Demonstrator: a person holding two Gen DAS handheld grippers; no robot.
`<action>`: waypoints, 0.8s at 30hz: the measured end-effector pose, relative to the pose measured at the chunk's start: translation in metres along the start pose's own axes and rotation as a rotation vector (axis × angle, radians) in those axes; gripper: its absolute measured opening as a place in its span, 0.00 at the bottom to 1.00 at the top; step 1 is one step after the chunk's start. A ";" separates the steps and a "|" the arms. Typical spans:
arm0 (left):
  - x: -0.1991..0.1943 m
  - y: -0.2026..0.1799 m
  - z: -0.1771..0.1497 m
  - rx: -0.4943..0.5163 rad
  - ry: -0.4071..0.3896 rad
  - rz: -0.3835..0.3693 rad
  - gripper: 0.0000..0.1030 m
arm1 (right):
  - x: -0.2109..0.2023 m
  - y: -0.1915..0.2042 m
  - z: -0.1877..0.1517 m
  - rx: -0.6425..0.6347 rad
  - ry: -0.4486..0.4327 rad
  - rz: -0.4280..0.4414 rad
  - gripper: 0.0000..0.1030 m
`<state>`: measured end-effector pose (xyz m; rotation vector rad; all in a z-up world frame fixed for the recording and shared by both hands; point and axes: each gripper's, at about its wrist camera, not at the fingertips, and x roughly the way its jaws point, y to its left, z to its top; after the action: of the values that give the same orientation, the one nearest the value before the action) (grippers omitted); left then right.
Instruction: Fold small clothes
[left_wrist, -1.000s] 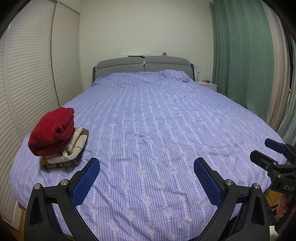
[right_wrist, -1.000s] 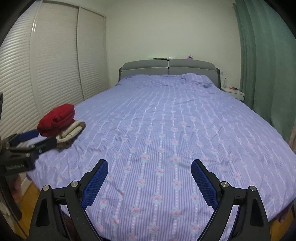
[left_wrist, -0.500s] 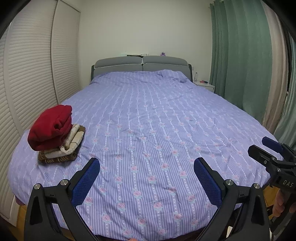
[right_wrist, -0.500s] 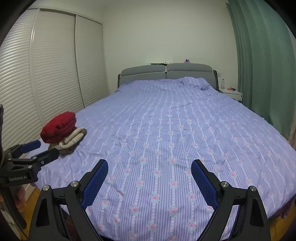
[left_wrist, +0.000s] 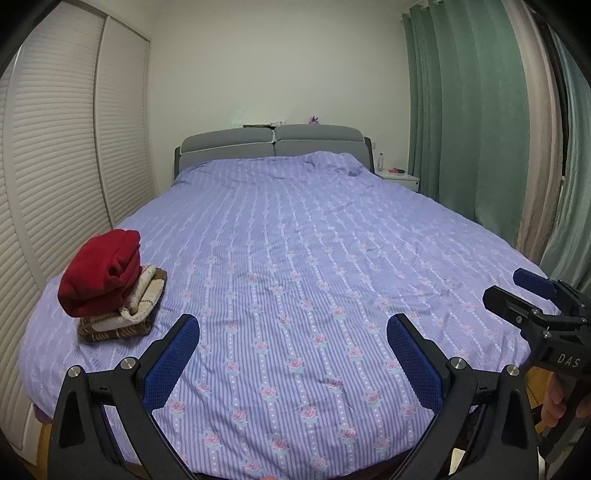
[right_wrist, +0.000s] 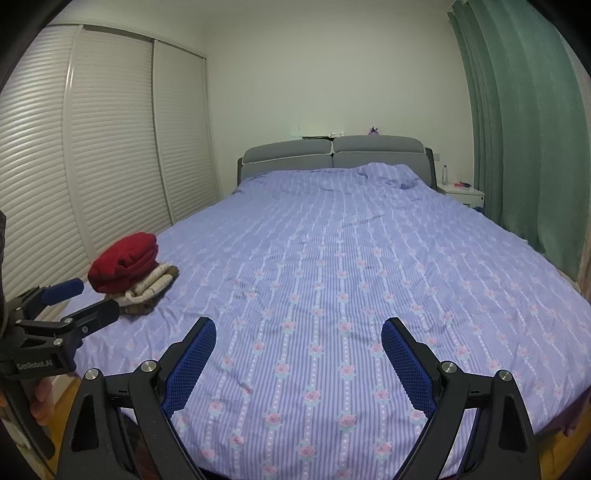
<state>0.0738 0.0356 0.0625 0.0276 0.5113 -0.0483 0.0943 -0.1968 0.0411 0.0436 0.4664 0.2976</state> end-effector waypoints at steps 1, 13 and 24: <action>-0.001 0.000 0.000 -0.002 -0.001 0.000 1.00 | 0.000 0.000 0.000 0.001 0.000 -0.001 0.89; -0.008 -0.003 0.001 0.004 -0.017 0.003 1.00 | -0.004 0.000 0.002 0.004 -0.001 0.003 0.89; -0.011 -0.006 0.002 0.004 -0.019 0.004 1.00 | -0.005 0.000 0.002 0.001 -0.002 0.009 0.89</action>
<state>0.0647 0.0299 0.0695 0.0324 0.4919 -0.0452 0.0910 -0.1978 0.0452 0.0475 0.4643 0.3062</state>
